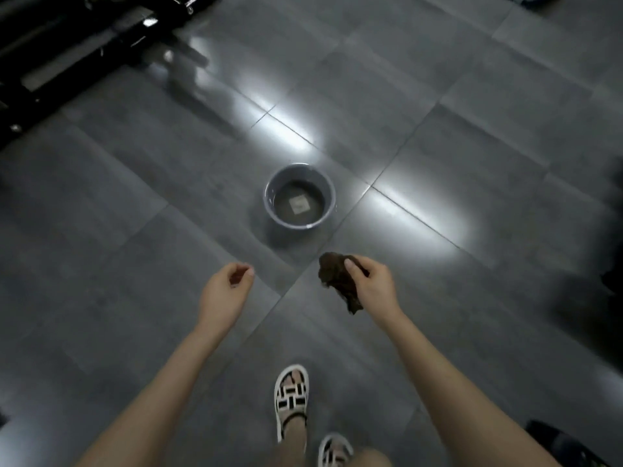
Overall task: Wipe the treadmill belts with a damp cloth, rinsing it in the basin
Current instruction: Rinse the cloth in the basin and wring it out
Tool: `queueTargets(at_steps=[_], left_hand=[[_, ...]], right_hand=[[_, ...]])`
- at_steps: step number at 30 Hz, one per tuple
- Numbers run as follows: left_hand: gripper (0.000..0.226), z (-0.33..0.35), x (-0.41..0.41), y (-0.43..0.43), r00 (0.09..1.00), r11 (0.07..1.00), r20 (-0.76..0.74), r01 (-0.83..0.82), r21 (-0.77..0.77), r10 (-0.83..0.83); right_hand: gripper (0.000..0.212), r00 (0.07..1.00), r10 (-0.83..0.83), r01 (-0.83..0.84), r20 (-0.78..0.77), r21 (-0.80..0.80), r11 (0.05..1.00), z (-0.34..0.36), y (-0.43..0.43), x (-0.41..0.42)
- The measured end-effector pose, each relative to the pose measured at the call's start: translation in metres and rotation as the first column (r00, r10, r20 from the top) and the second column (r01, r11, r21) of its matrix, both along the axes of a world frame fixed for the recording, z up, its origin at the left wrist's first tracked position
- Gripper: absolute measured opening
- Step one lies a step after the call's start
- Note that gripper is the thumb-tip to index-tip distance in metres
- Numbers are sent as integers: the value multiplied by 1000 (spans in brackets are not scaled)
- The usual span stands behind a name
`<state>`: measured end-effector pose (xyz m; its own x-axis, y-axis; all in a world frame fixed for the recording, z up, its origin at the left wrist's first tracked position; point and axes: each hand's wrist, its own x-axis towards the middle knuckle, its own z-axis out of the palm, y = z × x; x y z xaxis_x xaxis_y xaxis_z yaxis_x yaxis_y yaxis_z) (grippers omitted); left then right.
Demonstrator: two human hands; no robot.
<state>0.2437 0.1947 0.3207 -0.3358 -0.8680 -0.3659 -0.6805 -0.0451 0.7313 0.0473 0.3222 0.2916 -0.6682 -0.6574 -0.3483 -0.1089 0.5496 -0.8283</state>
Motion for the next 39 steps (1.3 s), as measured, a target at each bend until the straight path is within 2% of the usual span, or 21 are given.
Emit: queueTargets(at_steps=[8, 12, 16, 20, 21, 23, 25, 28, 30, 32, 33, 34, 35, 37, 38, 39], left_hand=[[15, -79, -125, -122, 990, 986, -14, -140, 92, 142], [10, -134, -175, -182, 978, 974, 0, -206, 98, 207], [4, -197, -204, -222, 976, 974, 23, -216, 74, 215], [4, -272, -217, -256, 980, 976, 9, -200, 85, 200], [5, -293, -220, -265, 980, 975, 0, -200, 98, 201], [6, -333, -228, -280, 979, 972, -15, -202, 122, 206], [7, -370, -235, -293, 979, 972, -14, -199, 122, 202], [10, -416, -242, -305, 986, 980, -13, -165, 111, 167], [12, -444, -247, -311, 991, 984, -6, -132, 116, 134], [16, -468, -251, -315, 996, 987, 2, -88, 134, 89], [17, -477, -253, -316, 998, 987, 1, -64, 145, 65], [17, -485, -255, -318, 999, 986, -2, -44, 159, 45], [18, -492, -257, -319, 1000, 985, -10, -27, 173, 29], [19, -501, -261, -322, 1000, 983, -27, -6, 185, 12], [21, -504, -262, -324, 1000, 984, -25, 11, 180, -7], [24, -506, -264, -326, 999, 984, -18, 33, 175, -30]], right_hand=[[25, 998, 43, -49, 45, 145, 988, -96, -143, -117], [29, 976, 210, -219, 63, 217, 951, -153, -208, -163], [29, 937, 338, -350, 90, 238, 906, -214, -256, -182], [30, 924, 343, -374, 169, 211, 903, -282, -296, -185], [31, 927, 344, -371, 149, 239, 897, -302, -303, -186], [34, 915, 402, -380, 6, 346, 858, -343, -315, -190], [40, 827, 546, -433, -137, 465, 772, -378, -324, -194], [48, 607, 760, -566, -232, 545, 618, -422, -336, -199], [56, 440, 870, -663, -221, 573, 481, -450, -341, -196], [66, 213, 963, -723, -166, 636, 270, -475, -341, -189], [69, 118, 980, -726, -159, 659, 194, -485, -341, -189], [70, 71, 978, -731, -194, 658, 183, -496, -340, -192], [70, 86, 964, -728, -251, 645, 233, -505, -339, -196], [74, 263, 920, -650, -290, 652, 391, -510, -341, -203], [78, 310, 913, -625, -264, 667, 405, -512, -340, -202], [79, 287, 927, -636, -242, 676, 373, -513, -338, -199]])
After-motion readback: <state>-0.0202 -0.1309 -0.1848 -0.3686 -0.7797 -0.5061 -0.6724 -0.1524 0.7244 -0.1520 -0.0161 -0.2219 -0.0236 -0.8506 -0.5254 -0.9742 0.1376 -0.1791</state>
